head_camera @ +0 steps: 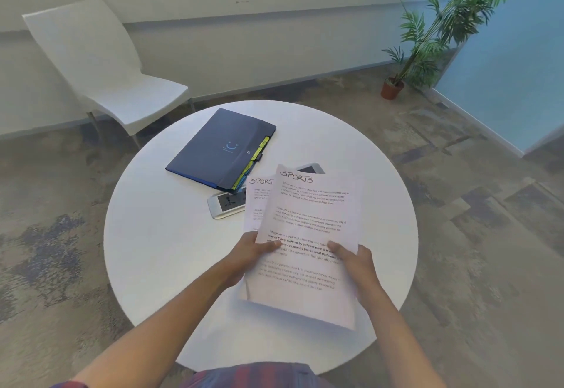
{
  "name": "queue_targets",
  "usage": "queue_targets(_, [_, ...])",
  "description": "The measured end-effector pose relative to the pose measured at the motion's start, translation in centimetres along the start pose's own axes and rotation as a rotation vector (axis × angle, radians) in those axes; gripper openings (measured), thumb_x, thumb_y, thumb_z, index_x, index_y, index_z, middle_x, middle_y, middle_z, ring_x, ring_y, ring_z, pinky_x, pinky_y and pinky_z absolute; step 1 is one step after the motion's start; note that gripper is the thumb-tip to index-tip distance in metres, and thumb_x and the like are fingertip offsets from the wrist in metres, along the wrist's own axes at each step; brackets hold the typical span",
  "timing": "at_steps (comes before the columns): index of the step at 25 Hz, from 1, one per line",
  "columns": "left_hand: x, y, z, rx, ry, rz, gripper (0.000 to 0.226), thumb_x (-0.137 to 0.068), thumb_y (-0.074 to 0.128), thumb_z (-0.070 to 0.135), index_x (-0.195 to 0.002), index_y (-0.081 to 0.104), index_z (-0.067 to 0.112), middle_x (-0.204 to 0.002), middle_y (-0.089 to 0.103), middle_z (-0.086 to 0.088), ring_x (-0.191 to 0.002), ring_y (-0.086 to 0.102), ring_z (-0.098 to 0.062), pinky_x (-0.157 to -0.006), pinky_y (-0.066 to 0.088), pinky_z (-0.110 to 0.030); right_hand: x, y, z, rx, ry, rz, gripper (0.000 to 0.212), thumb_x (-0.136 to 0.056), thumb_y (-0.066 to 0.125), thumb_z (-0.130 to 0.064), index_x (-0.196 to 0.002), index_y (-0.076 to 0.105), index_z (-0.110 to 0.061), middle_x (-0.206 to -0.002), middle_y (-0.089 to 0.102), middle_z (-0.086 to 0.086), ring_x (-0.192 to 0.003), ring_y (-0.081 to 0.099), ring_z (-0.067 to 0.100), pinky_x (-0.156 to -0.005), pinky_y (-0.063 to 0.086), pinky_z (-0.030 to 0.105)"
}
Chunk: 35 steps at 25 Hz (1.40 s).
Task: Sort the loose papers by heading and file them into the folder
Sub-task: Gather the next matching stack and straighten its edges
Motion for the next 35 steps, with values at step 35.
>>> queue_targets(35, [-7.5, -9.0, 0.2, -0.801, 0.138, 0.578, 0.024, -0.102, 0.044, 0.029, -0.096, 0.065, 0.018, -0.101, 0.072, -0.007, -0.084, 0.064, -0.025, -0.071, 0.049, -0.033, -4.8, -4.2, -0.6, 0.089, -0.069, 0.199, 0.020, -0.089, 0.072, -0.015, -0.109, 0.074, -0.013, -0.106, 0.077, 0.001, -0.101, 0.072, 0.024, -0.098, 0.053, 0.051])
Point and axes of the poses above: each hand's wrist, its own x-axis away from the middle knuckle, its own y-axis out of the palm, z = x × y, the point moved 5 cm from there along -x, towards the middle knuckle
